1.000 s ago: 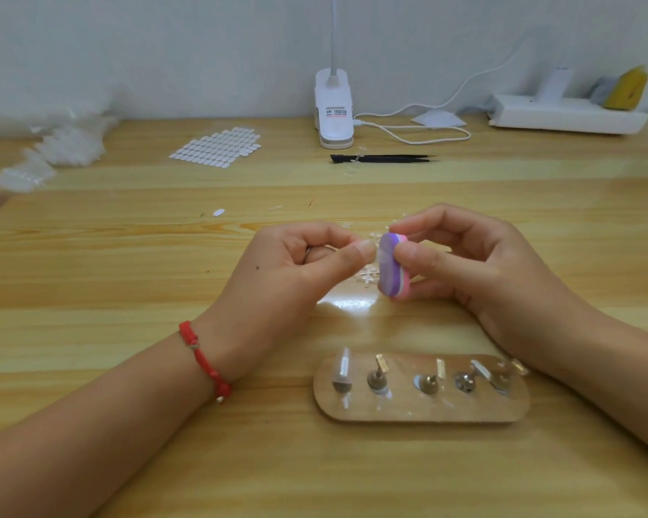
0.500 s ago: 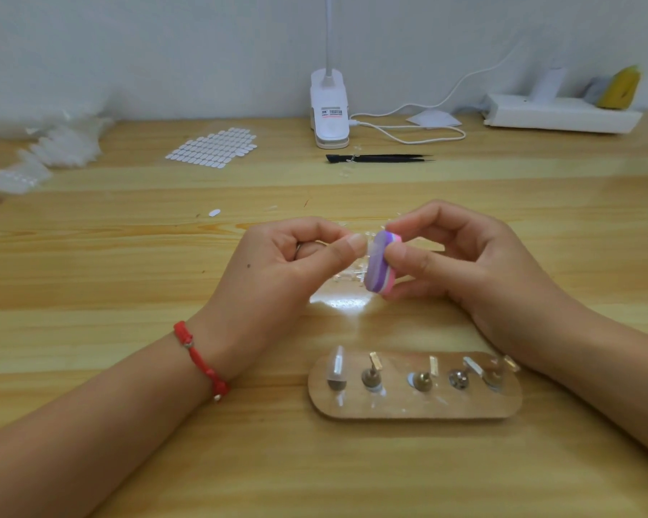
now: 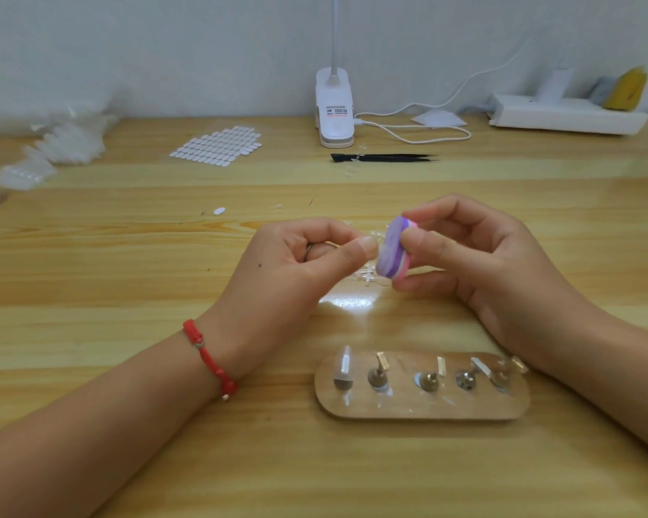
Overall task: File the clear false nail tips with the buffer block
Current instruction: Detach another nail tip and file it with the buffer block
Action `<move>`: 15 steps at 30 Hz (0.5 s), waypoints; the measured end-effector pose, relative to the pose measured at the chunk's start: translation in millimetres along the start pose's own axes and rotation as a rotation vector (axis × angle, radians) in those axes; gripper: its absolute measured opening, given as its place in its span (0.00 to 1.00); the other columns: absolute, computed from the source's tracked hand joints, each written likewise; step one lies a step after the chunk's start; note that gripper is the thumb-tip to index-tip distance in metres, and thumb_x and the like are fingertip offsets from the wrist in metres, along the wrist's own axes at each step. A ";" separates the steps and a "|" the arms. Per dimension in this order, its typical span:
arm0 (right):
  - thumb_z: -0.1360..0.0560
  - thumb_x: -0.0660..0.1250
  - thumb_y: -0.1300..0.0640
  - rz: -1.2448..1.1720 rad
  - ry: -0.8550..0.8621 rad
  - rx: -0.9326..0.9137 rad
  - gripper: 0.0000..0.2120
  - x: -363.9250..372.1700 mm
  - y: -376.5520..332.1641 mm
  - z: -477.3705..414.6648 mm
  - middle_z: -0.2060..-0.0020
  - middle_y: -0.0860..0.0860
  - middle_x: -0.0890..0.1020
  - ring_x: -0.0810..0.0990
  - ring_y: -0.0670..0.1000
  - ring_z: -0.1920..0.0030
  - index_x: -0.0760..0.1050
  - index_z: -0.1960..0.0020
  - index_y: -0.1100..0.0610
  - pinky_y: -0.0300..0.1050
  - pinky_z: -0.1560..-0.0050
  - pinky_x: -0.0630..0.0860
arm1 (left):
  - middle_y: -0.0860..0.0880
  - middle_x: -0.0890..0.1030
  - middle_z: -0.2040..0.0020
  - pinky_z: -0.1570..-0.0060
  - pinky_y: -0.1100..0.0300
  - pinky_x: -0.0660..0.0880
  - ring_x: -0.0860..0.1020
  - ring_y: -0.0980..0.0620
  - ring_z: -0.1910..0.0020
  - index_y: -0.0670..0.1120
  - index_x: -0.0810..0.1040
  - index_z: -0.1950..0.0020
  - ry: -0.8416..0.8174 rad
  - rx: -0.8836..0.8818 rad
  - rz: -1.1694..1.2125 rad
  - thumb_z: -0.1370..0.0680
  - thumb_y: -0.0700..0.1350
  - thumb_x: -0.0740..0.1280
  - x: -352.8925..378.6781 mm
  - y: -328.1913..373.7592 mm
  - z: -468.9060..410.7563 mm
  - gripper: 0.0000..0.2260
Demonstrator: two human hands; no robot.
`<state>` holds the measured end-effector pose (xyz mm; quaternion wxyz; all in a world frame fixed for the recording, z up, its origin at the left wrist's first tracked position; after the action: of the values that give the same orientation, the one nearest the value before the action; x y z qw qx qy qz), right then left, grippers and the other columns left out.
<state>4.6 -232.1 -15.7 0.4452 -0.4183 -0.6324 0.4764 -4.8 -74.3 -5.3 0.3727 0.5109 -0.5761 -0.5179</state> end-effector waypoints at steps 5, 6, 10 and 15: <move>0.37 0.77 0.56 0.138 -0.093 -0.011 0.09 6.0 -1.8 3.8 0.60 0.49 0.83 0.84 0.50 0.64 0.82 0.57 0.53 0.40 0.62 0.80 | 0.54 0.58 0.77 0.77 0.75 0.62 0.57 0.59 0.79 0.43 0.80 0.62 0.075 -0.016 0.027 0.33 0.49 0.69 -5.2 -0.6 -1.6 0.09; 0.36 0.76 0.56 0.156 -0.109 -0.015 0.08 7.9 -2.7 4.4 0.61 0.48 0.83 0.84 0.50 0.64 0.82 0.58 0.53 0.39 0.62 0.80 | 0.54 0.58 0.77 0.77 0.74 0.62 0.57 0.59 0.79 0.44 0.81 0.62 0.117 -0.026 0.045 0.34 0.50 0.69 -8.3 -0.9 -2.4 0.10; 0.36 0.72 0.59 -0.067 -0.036 0.084 0.10 -1.1 2.3 -1.5 0.67 0.54 0.81 0.84 0.55 0.65 0.78 0.55 0.57 0.41 0.66 0.80 | 0.55 0.59 0.77 0.78 0.71 0.59 0.57 0.57 0.78 0.46 0.84 0.61 0.174 -0.036 0.069 0.35 0.53 0.70 -12.1 -2.0 -2.7 0.12; 0.34 0.58 0.60 -0.036 -0.019 0.139 0.11 -1.4 4.1 -3.3 0.67 0.54 0.67 0.65 0.47 0.75 0.79 0.59 0.53 0.37 0.78 0.59 | 0.61 0.69 0.82 0.74 0.80 0.63 0.69 0.67 0.80 0.38 0.81 0.53 0.048 0.020 0.033 0.26 0.42 0.67 -2.9 1.7 -1.1 0.08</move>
<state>8.5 -231.9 -19.4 0.4757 -0.3702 -0.6093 0.5151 -3.5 -71.8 -3.1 0.3898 0.5172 -0.5806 -0.4934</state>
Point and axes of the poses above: each hand's wrist, its own z-axis away from the middle knuckle, its own x-axis out of the palm, y = z × x, the point moved 5 cm from there along -z, towards the middle knuckle
